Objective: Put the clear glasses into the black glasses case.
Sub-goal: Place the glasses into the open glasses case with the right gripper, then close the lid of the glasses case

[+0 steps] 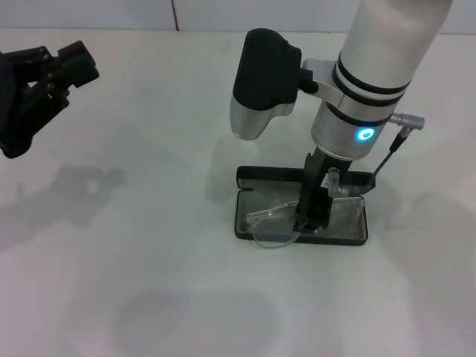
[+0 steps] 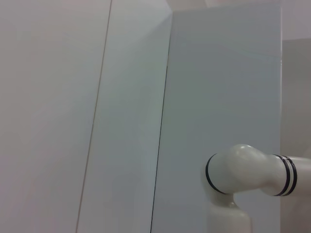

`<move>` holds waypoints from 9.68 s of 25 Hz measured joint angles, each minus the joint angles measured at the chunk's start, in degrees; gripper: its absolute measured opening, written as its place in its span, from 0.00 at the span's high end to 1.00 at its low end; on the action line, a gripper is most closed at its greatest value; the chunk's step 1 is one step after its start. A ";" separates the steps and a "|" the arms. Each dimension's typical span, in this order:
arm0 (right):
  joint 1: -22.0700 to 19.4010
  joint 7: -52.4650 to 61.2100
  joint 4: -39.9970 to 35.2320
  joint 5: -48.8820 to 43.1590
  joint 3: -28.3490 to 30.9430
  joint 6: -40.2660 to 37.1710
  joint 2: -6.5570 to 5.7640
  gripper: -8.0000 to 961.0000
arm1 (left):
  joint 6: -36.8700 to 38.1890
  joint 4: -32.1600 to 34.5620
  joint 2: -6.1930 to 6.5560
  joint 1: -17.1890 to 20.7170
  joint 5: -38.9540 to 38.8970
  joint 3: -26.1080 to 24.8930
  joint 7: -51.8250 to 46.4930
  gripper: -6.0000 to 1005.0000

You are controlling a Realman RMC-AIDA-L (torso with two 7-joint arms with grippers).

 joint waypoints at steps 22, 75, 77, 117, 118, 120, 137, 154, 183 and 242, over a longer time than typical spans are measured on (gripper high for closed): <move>-0.29 2.44 -1.55 -1.56 -0.18 -2.18 0.00 0.82 | 0.00 0.00 0.00 -0.10 0.00 -0.08 0.00 0.88; -9.10 10.40 -18.63 -6.27 0.38 -8.08 0.00 0.93 | 2.96 -0.09 -0.17 1.03 -0.60 -0.43 0.44 0.88; -9.95 10.89 -19.93 -7.53 0.43 -8.52 0.00 0.93 | 2.97 -0.09 -0.17 1.03 -0.61 -0.43 0.44 0.88; -10.81 8.86 -24.01 -13.20 3.17 -10.12 0.00 0.92 | 3.07 -0.09 -0.17 0.41 -0.66 -0.43 0.17 0.88; -10.80 8.86 -24.01 -12.95 3.14 -9.96 0.00 0.92 | 3.07 -0.09 -0.17 0.41 -0.67 -0.43 0.22 0.88; -10.83 8.86 -23.98 -12.44 3.10 -9.64 0.00 0.92 | 3.07 -0.09 -0.17 0.41 -0.70 -0.43 0.30 0.88; -10.49 6.23 -18.98 -7.78 2.04 -4.79 0.00 0.92 | 3.07 -0.09 -0.64 0.51 -0.71 -0.29 0.43 0.87; -10.39 4.23 -16.46 -6.87 2.47 -3.11 0.00 0.92 | 3.00 -0.09 -0.70 0.40 -0.33 -0.42 0.21 0.87; -10.28 4.72 -15.61 -5.35 2.15 -3.94 0.00 0.92 | 2.88 -0.09 -0.70 0.44 -0.09 -0.43 0.44 0.87; -18.99 5.19 -33.59 -5.54 11.45 -8.89 -0.28 0.87 | 2.91 -0.09 -0.27 0.39 -1.11 -0.56 0.10 0.87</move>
